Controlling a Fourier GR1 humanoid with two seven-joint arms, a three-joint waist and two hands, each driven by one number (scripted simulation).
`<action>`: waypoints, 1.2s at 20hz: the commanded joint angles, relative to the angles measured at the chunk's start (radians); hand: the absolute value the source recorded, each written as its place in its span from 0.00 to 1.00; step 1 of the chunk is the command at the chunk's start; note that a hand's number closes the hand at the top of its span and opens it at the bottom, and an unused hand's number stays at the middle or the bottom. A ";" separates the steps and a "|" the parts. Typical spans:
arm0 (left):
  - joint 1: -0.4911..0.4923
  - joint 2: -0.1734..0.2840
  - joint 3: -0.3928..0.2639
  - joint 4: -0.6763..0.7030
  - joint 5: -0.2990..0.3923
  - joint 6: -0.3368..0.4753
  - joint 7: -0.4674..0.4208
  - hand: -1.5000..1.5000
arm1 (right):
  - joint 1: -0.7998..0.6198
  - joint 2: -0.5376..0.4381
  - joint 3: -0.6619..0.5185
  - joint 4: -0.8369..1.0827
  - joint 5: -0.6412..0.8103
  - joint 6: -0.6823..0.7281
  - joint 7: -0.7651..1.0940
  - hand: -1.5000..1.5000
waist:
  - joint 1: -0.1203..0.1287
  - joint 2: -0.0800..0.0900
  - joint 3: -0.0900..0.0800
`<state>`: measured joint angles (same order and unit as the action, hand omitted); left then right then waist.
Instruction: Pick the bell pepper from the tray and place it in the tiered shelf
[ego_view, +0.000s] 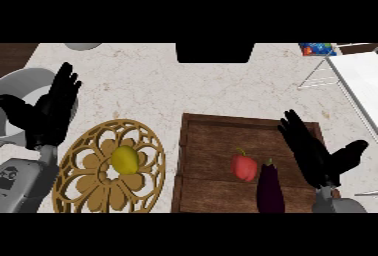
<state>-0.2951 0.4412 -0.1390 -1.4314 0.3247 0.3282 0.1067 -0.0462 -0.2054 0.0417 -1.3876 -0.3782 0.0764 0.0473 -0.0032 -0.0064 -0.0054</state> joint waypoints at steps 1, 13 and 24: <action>0.023 -0.024 -0.006 -0.008 -0.013 -0.023 -0.010 0.50 | -0.005 -0.017 0.010 -0.069 0.112 -0.079 -0.042 1.00 | 0.000 0.005 0.005; 0.078 -0.067 -0.036 -0.017 -0.013 -0.087 -0.035 0.50 | -0.062 -0.089 0.016 -0.449 0.410 -0.374 0.093 0.00 | -0.003 0.005 0.005; 0.046 -0.009 0.009 -0.036 0.026 -0.138 0.037 0.50 | -0.153 -0.356 0.287 -0.706 0.631 -0.095 0.796 0.00 | 0.006 0.000 -0.004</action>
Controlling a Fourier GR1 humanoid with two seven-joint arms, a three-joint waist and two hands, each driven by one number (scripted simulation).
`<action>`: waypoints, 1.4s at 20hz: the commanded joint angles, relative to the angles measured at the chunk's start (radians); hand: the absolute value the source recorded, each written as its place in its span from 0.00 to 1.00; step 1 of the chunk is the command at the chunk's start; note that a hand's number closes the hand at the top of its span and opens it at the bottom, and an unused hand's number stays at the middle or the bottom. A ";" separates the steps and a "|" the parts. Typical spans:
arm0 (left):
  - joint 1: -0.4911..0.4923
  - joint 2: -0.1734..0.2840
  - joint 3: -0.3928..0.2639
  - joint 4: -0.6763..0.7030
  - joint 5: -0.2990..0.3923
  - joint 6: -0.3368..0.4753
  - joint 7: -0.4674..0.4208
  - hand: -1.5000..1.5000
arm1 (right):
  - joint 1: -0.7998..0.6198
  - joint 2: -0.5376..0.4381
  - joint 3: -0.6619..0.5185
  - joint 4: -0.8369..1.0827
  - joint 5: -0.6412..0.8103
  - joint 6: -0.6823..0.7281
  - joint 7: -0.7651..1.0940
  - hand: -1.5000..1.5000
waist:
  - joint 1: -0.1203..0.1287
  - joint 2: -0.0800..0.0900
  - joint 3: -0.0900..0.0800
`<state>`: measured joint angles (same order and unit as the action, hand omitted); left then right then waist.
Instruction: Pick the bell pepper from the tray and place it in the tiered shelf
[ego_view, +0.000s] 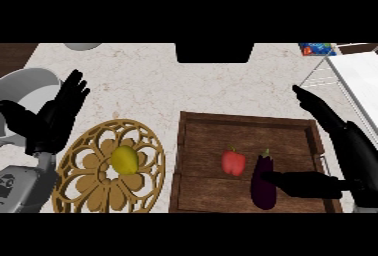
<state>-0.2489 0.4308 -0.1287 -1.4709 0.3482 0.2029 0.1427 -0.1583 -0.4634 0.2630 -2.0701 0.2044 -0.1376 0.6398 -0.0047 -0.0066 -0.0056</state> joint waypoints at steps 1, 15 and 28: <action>0.001 0.009 0.008 0.006 0.001 -0.008 0.003 0.50 | -0.027 -0.125 0.130 -0.044 0.103 0.154 0.232 0.00 | 0.007 -0.003 -0.005; -0.073 -0.027 -0.019 0.019 -0.029 -0.001 0.041 0.50 | -0.394 0.052 0.453 0.171 0.370 0.469 0.754 0.00 | 0.024 0.007 0.002; -0.020 -0.020 0.017 0.016 -0.010 -0.028 0.025 0.50 | -0.398 0.170 0.514 0.384 0.433 0.609 0.839 0.00 | 0.001 -0.001 0.002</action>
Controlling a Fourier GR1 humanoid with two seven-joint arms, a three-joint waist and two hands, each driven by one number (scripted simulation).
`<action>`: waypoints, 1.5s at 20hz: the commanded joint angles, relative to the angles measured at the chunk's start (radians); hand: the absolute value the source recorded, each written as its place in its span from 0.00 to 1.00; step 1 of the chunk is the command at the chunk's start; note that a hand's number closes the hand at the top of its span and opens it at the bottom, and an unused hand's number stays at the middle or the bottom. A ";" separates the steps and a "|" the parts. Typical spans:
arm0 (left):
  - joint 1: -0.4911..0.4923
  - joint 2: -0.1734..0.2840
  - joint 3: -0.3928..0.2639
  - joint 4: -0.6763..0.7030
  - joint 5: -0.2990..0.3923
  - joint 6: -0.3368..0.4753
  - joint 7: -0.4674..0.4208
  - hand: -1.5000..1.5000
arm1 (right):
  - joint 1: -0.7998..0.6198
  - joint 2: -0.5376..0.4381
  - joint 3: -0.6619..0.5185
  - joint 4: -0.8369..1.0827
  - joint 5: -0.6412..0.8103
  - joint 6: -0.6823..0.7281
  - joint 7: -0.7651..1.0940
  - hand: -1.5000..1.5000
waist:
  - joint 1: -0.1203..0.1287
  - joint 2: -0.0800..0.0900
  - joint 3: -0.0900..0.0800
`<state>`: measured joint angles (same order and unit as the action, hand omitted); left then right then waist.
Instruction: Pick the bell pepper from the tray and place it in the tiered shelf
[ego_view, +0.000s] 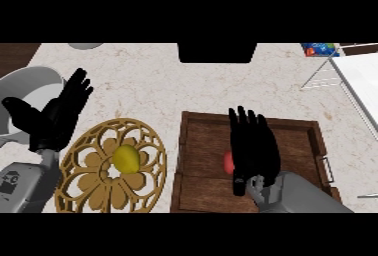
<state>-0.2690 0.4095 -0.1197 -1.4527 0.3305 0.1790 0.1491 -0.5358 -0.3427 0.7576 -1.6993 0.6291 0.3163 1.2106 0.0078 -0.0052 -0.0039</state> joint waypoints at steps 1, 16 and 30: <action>-0.003 0.004 0.010 -0.021 0.004 0.001 0.016 0.50 | -0.018 0.086 0.039 0.071 0.035 0.133 0.268 0.00 | -0.001 -0.001 0.001; 0.027 -0.004 0.037 -0.018 0.000 -0.025 0.021 0.50 | 0.101 0.207 -0.017 0.073 0.208 0.166 0.229 0.00 | -0.012 0.001 0.003; 0.030 -0.028 0.053 -0.026 -0.042 -0.048 0.006 0.50 | 0.122 0.282 -0.196 0.250 0.351 0.160 0.018 0.00 | -0.005 0.006 0.004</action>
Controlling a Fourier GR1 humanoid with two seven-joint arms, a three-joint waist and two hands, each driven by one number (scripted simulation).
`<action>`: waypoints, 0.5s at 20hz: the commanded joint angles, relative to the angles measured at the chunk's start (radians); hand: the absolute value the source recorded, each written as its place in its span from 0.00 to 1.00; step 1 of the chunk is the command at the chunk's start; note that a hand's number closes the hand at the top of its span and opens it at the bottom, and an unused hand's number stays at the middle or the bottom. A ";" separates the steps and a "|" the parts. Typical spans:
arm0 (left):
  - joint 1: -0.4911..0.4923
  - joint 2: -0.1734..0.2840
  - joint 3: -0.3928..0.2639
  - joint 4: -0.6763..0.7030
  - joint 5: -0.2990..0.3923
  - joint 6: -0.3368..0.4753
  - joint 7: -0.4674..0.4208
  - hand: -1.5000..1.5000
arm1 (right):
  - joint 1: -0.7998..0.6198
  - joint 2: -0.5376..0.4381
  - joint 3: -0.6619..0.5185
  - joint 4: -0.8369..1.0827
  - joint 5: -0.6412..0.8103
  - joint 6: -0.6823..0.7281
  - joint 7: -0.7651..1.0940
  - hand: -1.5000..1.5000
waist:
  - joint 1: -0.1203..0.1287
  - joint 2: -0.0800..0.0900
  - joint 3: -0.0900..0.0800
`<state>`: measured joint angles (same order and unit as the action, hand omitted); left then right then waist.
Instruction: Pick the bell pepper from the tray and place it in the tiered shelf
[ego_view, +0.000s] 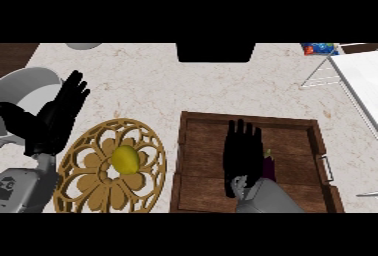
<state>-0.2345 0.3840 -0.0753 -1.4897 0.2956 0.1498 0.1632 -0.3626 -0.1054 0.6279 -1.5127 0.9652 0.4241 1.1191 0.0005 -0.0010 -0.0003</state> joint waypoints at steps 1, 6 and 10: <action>-0.004 -0.011 -0.002 -0.009 -0.016 0.000 0.025 0.50 | -0.017 0.013 -0.074 0.049 0.019 0.056 0.089 0.00 | 0.000 0.001 0.000; -0.025 -0.007 0.039 0.002 -0.006 -0.031 0.053 0.50 | 0.044 0.087 -0.068 0.044 0.079 0.063 0.078 1.00 | -0.001 0.000 0.000; -0.043 -0.051 0.027 -0.012 -0.047 0.009 0.053 0.50 | 0.090 0.074 -0.070 0.126 0.138 -0.021 -0.026 1.00 | -0.001 0.001 0.000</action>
<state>-0.2442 0.3501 -0.0588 -1.4851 0.2621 0.1412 0.1764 -0.3034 -0.0461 0.5485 -1.4340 1.0535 0.4180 1.0341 0.0009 -0.0066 -0.0033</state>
